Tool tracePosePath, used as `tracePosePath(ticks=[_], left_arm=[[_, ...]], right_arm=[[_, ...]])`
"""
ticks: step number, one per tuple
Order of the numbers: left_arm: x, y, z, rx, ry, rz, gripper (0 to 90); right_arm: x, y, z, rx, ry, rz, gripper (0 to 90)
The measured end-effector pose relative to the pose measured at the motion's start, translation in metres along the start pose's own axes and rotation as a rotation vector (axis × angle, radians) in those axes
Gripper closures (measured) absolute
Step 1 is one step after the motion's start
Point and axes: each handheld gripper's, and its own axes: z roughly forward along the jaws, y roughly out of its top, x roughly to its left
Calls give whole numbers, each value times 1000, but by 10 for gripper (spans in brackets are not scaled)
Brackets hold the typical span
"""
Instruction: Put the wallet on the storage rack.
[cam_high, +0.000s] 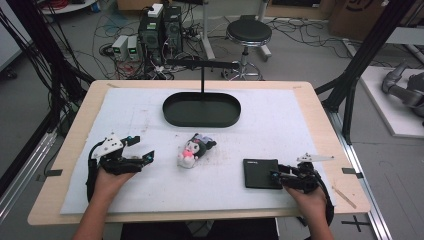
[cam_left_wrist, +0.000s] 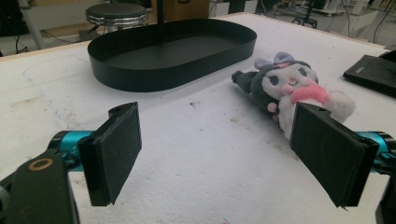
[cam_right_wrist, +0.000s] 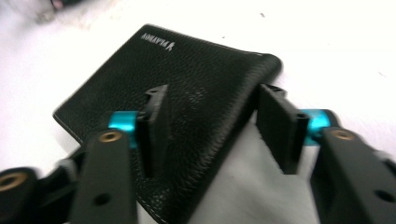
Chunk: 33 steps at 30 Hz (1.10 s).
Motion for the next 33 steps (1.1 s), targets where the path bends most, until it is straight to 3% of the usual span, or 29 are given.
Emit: tracePosePath(ticks=[3, 13, 14, 16, 18, 21, 29, 33], left_arm=[[0, 0, 0, -2, 3, -4, 168], [1, -1, -1, 8, 15, 5, 167], [1, -1, 0, 13, 16, 7, 168], [1, -1, 0, 16, 17, 11, 168], [0, -1, 1, 22, 23, 21, 167], [-1, -1, 0, 25, 39, 24, 168], [0, -1, -4, 13, 45, 23, 168], [1, 0, -6, 1, 44, 24, 168]], right_arm=[[-3, 0, -1, -1, 13, 23, 541], [-4, 0, -1, 8, 18, 25, 589], [-5, 1, -2, 6, 25, 36, 664], [-5, 1, -2, 0, 29, 39, 704], [-4, 2, -2, -16, 37, 36, 802], [-2, 4, -1, -16, 52, 26, 837], [7, 19, -8, -102, 102, 15, 864], [9, 38, -12, -178, 154, 44, 865]])
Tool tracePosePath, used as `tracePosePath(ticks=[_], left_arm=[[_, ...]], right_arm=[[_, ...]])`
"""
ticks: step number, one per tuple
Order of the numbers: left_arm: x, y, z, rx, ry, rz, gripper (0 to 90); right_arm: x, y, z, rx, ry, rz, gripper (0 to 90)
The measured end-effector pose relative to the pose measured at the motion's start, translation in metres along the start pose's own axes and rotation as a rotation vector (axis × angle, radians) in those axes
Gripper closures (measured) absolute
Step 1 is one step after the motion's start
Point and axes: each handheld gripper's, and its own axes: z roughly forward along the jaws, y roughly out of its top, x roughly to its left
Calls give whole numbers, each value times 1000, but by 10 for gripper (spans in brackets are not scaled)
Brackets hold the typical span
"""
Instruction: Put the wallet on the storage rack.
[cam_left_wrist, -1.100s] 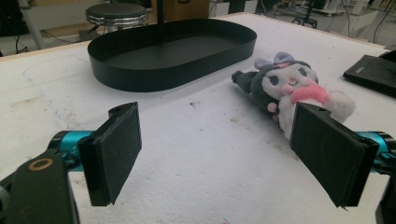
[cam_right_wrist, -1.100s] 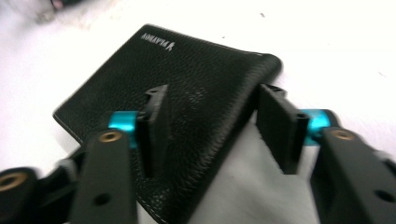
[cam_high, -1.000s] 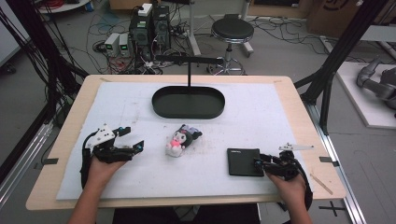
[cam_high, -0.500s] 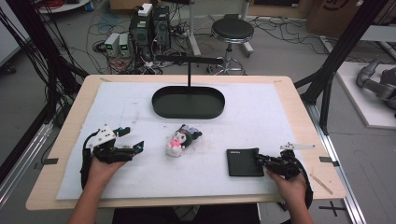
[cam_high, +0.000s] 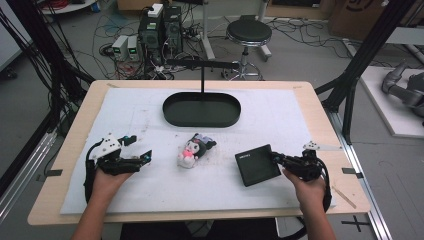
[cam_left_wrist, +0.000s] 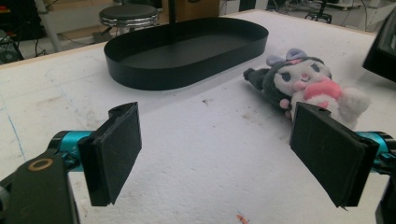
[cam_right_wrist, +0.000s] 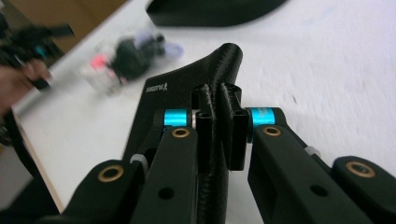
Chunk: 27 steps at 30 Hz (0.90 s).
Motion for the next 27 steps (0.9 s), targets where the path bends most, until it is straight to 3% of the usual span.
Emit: tracePosePath(ticks=[4, 5, 8, 9, 10, 12, 13, 14, 15, 17, 19, 27], left_arm=[[0, 1, -1, 1, 9, -2, 167], [0, 1, -1, 0, 14, -3, 167], [1, 1, -2, 1, 16, 1, 168], [1, 1, -2, -4, 16, -3, 168], [1, 2, -2, -3, 15, 0, 168], [1, 2, -2, -5, 14, -1, 168], [1, 2, -3, -4, 14, 3, 168], [1, 2, -3, -3, 18, 7, 168], [1, 2, -3, 1, 24, 13, 168], [2, 2, -4, 2, 26, 15, 168], [3, 2, -5, 0, 31, 14, 168], [6, 0, -6, 5, 33, 19, 168]], right_arm=[[1, 13, 4, -36, 26, 17, 865], [4, 23, 10, -62, 57, 22, 865], [11, 41, 19, -71, 90, 9, 866], [11, 41, 19, -71, 90, 9, 866], [18, 55, 25, -73, 97, -18, 865], [21, 62, 28, -74, 98, -29, 865], [29, 78, 35, -75, 102, -49, 866], [29, 78, 35, -75, 102, -49, 866], [36, 91, 42, -82, 108, -67, 865], [38, 94, 44, -82, 109, -69, 865], [44, 108, 55, -83, 109, -75, 865], [42, 134, 88, -82, 113, -55, 864]])
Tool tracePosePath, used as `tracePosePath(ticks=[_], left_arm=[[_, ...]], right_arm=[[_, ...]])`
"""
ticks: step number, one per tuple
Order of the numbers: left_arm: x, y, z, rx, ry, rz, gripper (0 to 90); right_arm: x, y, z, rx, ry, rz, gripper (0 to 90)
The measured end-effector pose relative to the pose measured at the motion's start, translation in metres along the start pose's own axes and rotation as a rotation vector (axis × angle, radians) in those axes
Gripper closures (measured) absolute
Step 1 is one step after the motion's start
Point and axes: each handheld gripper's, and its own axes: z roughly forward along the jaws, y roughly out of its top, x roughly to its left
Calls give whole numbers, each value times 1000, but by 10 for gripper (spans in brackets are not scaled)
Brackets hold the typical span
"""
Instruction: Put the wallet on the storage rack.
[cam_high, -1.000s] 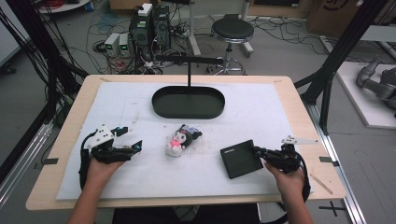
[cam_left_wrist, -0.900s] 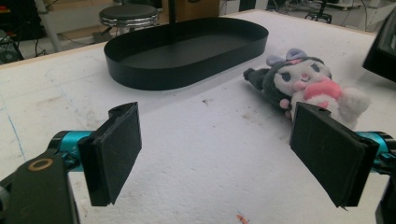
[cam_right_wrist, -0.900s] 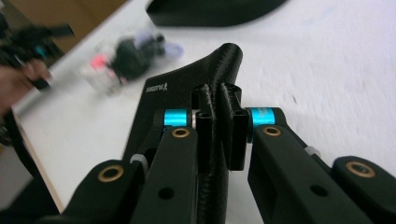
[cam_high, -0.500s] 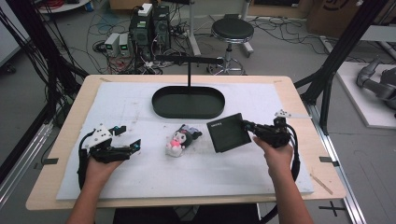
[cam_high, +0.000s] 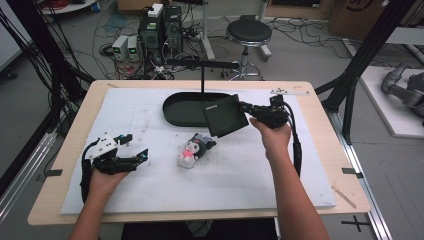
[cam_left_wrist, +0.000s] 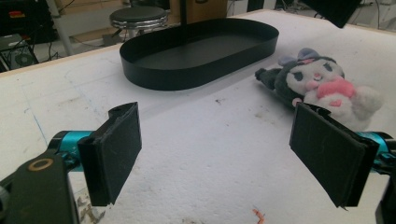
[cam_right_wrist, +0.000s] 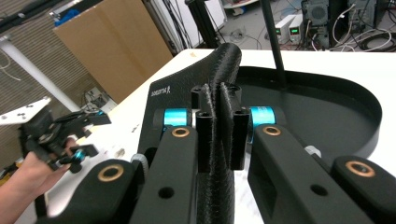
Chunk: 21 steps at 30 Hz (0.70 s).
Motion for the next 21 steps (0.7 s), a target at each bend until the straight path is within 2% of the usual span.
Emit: tracePosePath(ticks=[2, 4, 5, 6, 8, 9, 10, 11, 14, 15, 17, 18, 21], left_arm=[[0, 0, 1, 3, 0, 1, 168], [0, 0, 1, 4, 1, 4, 168], [0, 0, 1, 5, 0, 4, 168], [0, -1, 1, 4, 1, 1, 168], [0, 0, 0, 4, 3, 2, 168], [0, 0, 0, 3, 0, 5, 168], [0, 1, 0, 3, 1, 7, 168], [-1, 2, -1, -1, -2, 9, 168], [-1, 2, -1, -5, -3, 8, 168], [0, 2, -1, -5, -2, 9, 168], [0, 1, -1, -3, -1, 8, 168], [1, 1, -2, -2, -1, 8, 168], [1, 0, -3, 1, -3, 9, 168]], right_arm=[[0, 2, 5, 2, -3, -1, 864], [-1, 10, 18, 0, -1, 4, 864], [-1, 10, 18, 0, -1, 4, 864], [0, 16, 27, -12, 12, 4, 864], [0, 18, 31, -17, 17, 4, 864], [1, 23, 41, -24, 27, 6, 863], [1, 23, 41, -24, 27, 6, 863], [1, 25, 52, -27, 26, 2, 863], [1, 27, 63, -20, 25, 6, 864], [0, 28, 76, -20, 24, 13, 863], [-1, 29, 81, -11, 22, 20, 863], [-1, 31, 91, -23, 19, 25, 863], [-4, 31, 98, -30, 13, 35, 863]])
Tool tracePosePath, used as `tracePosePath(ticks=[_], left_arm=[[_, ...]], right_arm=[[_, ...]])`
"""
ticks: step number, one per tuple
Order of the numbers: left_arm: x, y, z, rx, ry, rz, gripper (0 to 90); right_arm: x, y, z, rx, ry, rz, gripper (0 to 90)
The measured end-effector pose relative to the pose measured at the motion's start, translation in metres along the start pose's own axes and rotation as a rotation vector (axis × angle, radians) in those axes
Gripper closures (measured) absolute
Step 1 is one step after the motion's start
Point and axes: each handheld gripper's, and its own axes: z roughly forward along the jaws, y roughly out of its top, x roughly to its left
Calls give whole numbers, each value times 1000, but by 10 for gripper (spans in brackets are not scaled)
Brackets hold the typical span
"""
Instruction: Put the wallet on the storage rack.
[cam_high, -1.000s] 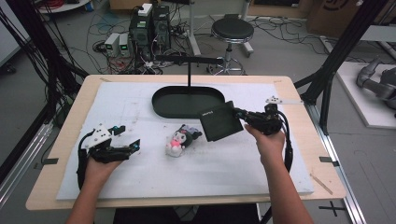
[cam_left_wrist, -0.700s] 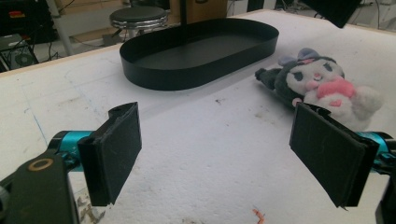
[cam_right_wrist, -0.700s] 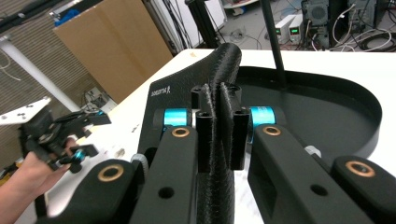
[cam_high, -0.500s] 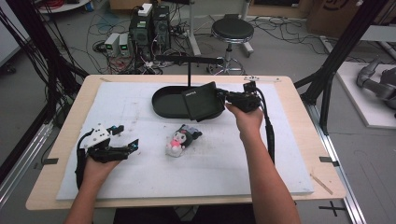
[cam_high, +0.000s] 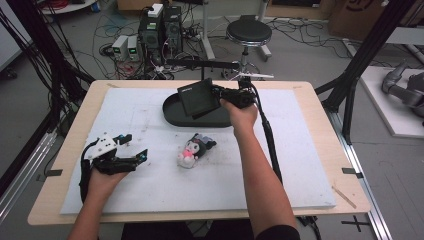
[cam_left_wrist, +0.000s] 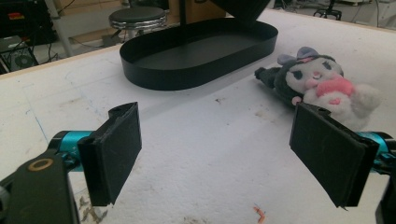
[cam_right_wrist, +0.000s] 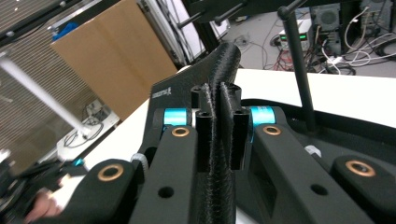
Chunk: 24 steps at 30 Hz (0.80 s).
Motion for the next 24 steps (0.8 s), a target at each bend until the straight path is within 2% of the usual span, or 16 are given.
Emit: tracePosePath(ticks=[2, 5, 7, 10, 12, 13, 14, 15, 21, 22, 23, 24], left_arm=[[0, 0, 0, -2, 2, 1, 168], [0, 0, -1, -2, 1, 3, 168], [0, 0, -1, -5, 0, 0, 168], [2, 0, -1, -4, 2, -1, 168], [2, 0, -2, -3, 4, -4, 168], [2, 0, -2, -5, 2, -4, 168], [2, 0, -2, -5, 0, -2, 168], [1, 0, -2, -6, -2, 1, 168], [-1, 2, -2, -9, -4, 7, 168], [-1, 2, -2, -10, -6, 10, 168], [-1, 2, -1, -9, -7, 9, 168], [-2, 2, -1, -10, -8, 7, 168]], right_arm=[[-10, -1, 14, 0, -33, 17, 863], [-21, -6, 24, 13, -72, 35, 862], [-24, -7, 25, 18, -81, 38, 862], [-37, -13, 32, 58, -131, 47, 860], [-39, -14, 33, 70, -146, 45, 856], [-42, -16, 35, 93, -173, 52, 802], [-42, -16, 35, 93, -173, 52, 802], [-44, -17, 33, 101, -193, 50, 701], [-52, -18, 23, 100, -221, 62, 649], [-53, -19, 20, 105, -224, 62, 634], [-54, -19, 16, 136, -250, 49, 591], [-54, -19, 16, 136, -250, 49, 591]])
